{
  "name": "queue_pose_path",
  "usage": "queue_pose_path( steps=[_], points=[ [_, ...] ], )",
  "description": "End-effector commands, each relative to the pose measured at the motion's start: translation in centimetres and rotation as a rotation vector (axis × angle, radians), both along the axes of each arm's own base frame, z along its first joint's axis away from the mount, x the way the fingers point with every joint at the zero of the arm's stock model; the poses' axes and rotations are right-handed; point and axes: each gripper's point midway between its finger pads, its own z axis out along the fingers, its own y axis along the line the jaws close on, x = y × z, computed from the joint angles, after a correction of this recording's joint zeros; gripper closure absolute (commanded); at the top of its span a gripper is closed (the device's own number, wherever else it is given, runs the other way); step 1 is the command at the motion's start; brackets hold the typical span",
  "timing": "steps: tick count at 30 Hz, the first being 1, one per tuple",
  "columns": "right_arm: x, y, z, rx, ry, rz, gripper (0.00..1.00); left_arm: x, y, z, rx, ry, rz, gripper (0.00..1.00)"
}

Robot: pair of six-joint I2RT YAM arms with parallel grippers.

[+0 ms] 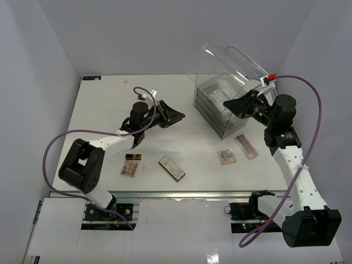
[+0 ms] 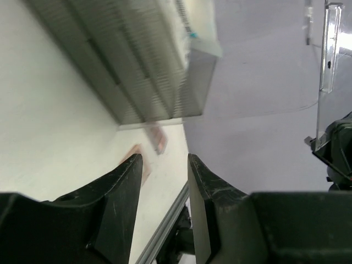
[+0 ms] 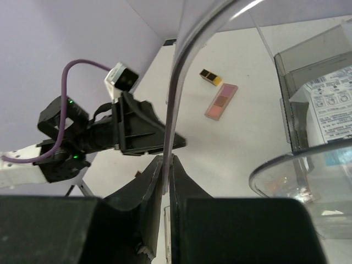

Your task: Organize the makeup

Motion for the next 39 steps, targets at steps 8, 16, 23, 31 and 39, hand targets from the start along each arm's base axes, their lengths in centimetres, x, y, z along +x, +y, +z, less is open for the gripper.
queue_pose_path(
  steps=[8, 16, 23, 31, 39],
  points=[
    [-2.1, -0.9, 0.2, -0.146, -0.101, 0.014, 0.35, -2.5, 5.0, 1.3, 0.064, -0.132, 0.035, 0.49],
    [-4.1, -2.7, -3.2, -0.380, -0.096, 0.017, 0.24, -2.8, 7.6, 2.7, 0.113, -0.226, 0.112, 0.26],
    [-8.1, -3.2, -5.3, -0.616, -0.236, 0.179, 0.09, -2.6, 8.2, 1.2, 0.096, -0.182, 0.115, 0.02],
    [-11.9, -0.2, -6.7, -0.587, -0.518, 0.460, 0.20, -1.6, 2.2, -1.1, 0.024, -0.087, -0.056, 0.11],
    [-11.7, 0.4, -7.9, -0.507, -0.552, 0.515, 0.26, 2.2, -4.6, -2.6, -0.089, -0.003, -0.105, 0.26]
  ],
)
